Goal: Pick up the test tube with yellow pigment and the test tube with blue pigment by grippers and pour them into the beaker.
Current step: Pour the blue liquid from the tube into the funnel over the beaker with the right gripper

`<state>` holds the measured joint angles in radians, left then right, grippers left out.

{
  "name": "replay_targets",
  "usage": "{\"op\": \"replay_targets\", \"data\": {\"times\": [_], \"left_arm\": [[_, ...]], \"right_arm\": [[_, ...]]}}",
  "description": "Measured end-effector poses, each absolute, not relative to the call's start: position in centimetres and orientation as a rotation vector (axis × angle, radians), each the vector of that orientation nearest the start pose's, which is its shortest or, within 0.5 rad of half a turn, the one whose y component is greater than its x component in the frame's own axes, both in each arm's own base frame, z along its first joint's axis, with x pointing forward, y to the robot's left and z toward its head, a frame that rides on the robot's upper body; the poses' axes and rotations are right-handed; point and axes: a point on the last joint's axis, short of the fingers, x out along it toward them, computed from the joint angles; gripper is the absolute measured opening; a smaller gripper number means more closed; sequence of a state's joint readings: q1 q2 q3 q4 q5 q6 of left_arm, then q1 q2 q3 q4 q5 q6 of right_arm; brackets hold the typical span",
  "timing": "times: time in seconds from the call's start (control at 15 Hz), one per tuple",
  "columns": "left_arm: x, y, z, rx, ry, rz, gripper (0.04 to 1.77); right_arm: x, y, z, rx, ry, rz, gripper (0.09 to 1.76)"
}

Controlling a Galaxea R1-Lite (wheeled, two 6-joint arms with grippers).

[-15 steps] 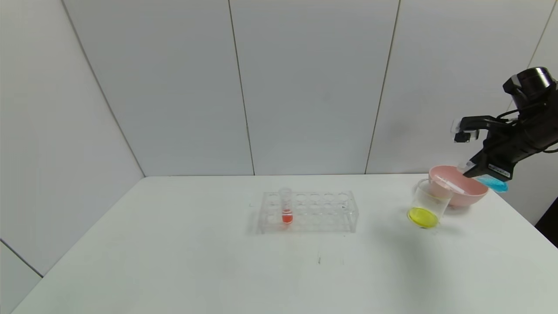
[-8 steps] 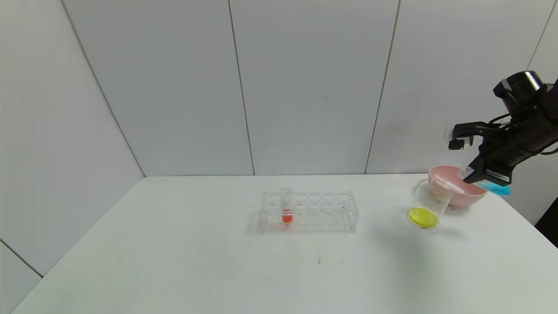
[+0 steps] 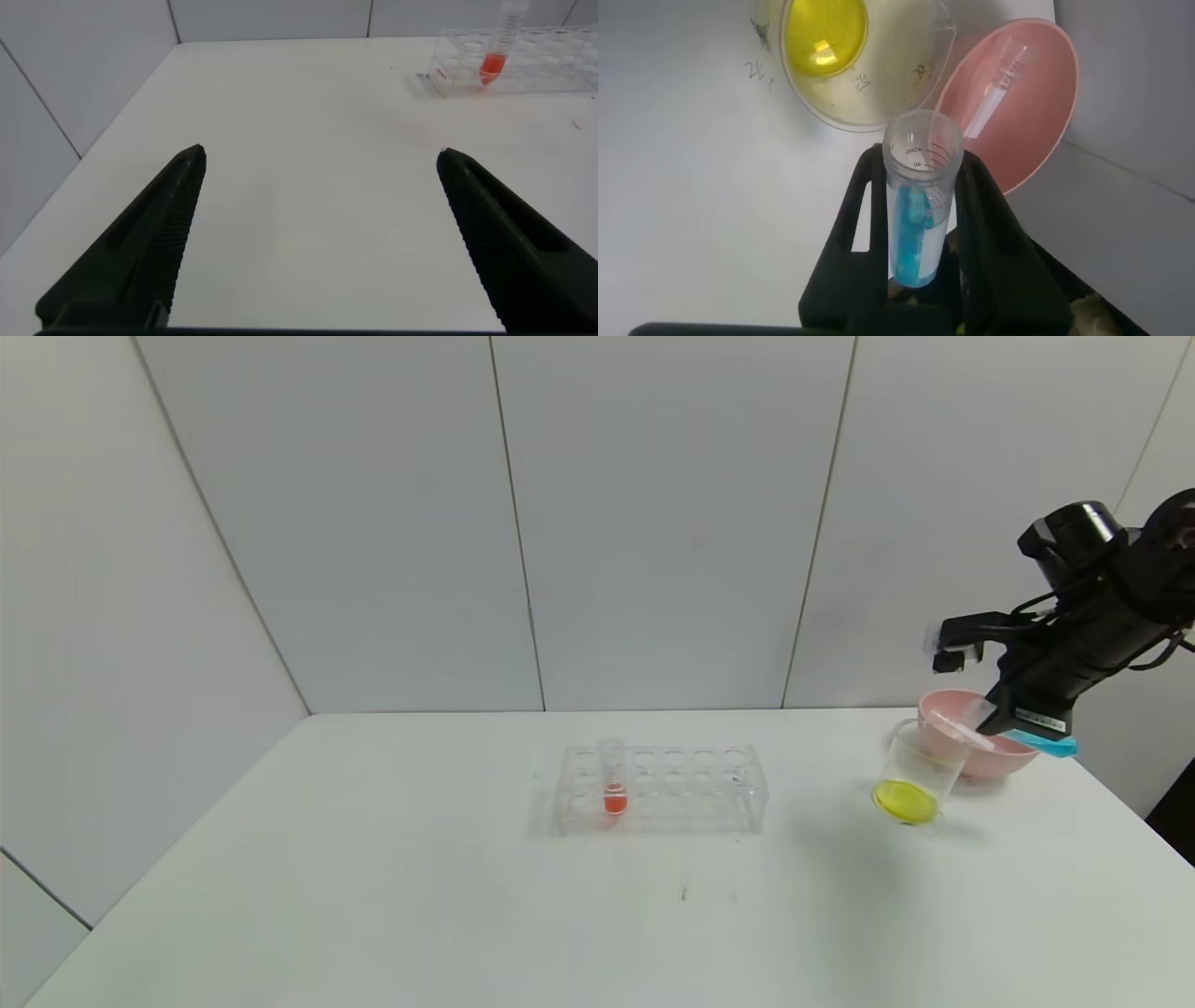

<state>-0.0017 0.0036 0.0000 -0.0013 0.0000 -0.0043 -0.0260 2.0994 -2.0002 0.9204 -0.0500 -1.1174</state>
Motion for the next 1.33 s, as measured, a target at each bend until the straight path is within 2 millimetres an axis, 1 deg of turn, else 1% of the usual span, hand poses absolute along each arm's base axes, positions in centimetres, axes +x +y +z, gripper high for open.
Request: {"op": "replay_targets", "data": {"times": [0.73,0.93,1.33], "left_arm": [[-2.3,0.0,7.6,-0.004,0.003,-0.002,1.76],[-2.3,0.0,7.6,-0.004,0.002,-0.002,1.76],[-2.3,0.0,7.6,-0.004,0.002,-0.002,1.76]], "right_arm": [[38.8,0.3,22.8,-1.13,0.99,0.461,0.49],[38.8,0.7,22.8,-1.178,1.017,0.424,0.49],[38.7,1.8,22.8,-1.241,1.033,0.394,0.49]]}}
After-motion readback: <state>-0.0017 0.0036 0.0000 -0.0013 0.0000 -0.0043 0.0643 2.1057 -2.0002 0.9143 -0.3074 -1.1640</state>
